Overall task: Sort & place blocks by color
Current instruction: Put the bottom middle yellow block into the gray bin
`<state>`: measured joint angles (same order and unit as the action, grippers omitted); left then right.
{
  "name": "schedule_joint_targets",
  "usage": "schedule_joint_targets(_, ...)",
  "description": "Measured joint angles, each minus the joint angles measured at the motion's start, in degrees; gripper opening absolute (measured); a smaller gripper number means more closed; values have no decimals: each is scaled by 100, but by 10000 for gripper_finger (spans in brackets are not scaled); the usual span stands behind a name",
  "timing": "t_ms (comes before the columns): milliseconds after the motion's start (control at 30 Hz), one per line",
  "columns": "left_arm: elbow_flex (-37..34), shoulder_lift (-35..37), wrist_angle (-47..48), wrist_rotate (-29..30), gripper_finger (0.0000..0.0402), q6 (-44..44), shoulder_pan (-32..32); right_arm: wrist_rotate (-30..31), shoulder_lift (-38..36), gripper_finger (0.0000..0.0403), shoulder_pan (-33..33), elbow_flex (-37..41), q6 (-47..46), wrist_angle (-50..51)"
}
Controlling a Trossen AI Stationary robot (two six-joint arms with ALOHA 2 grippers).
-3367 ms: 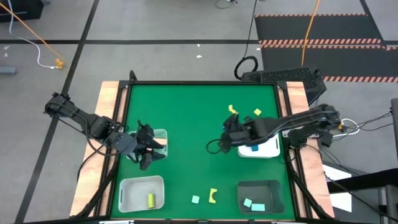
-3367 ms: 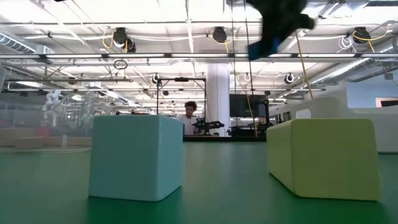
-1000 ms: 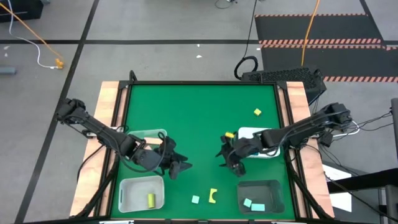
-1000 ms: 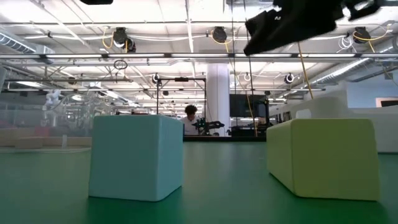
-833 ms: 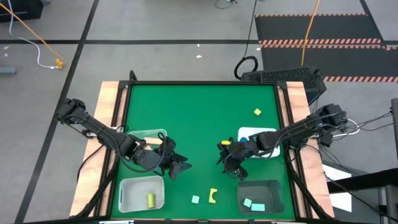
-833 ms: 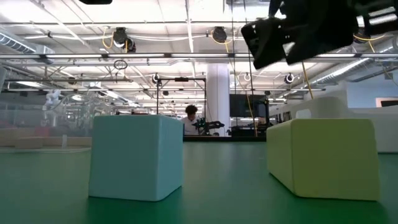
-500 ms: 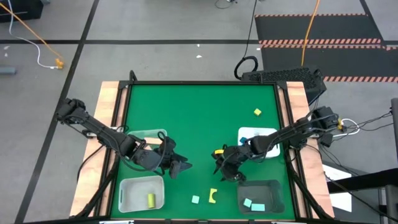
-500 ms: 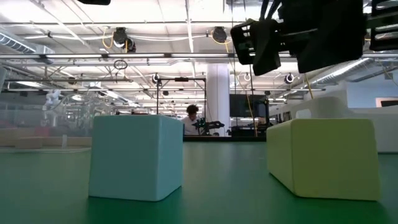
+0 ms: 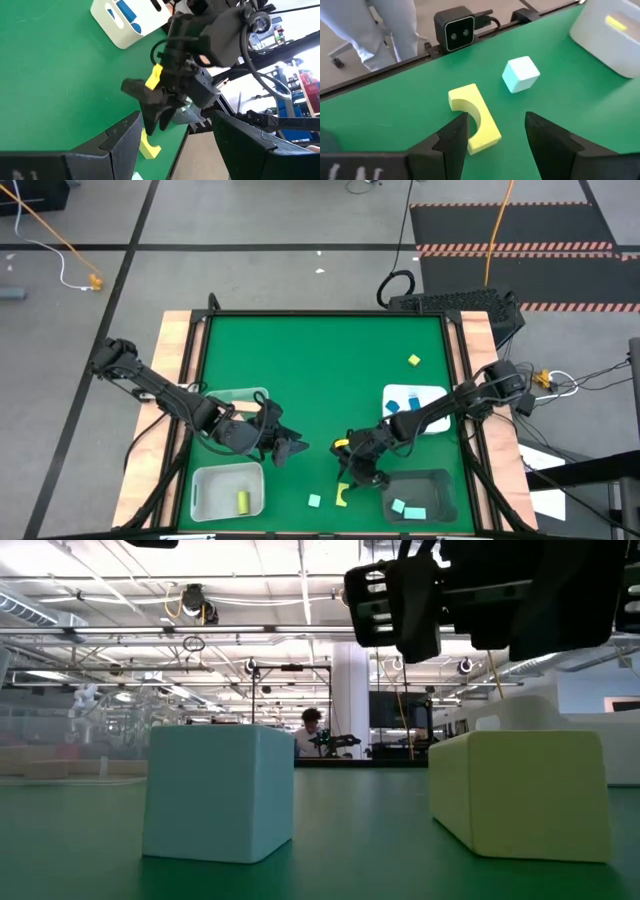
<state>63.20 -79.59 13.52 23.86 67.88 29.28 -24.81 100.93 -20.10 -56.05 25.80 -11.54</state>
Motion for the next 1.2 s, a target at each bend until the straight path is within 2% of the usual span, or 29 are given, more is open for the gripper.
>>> schedule_joint_targets(433,0,0,8,-145,241,-24,11,-71,422,185,-28,-742,22,231)
schedule_joint_targets(933,0,0,2,-348,241,-138,96,-47,967,185,-207,-747,-175,495)
schedule_joint_targets(1100,0,0,24,-348,241,-157,160,383,1073,185,-374,-743,63,513)
schedule_joint_targets(1200,0,0,39,-348,241,-158,162,416,1086,185,-400,-743,38,556)
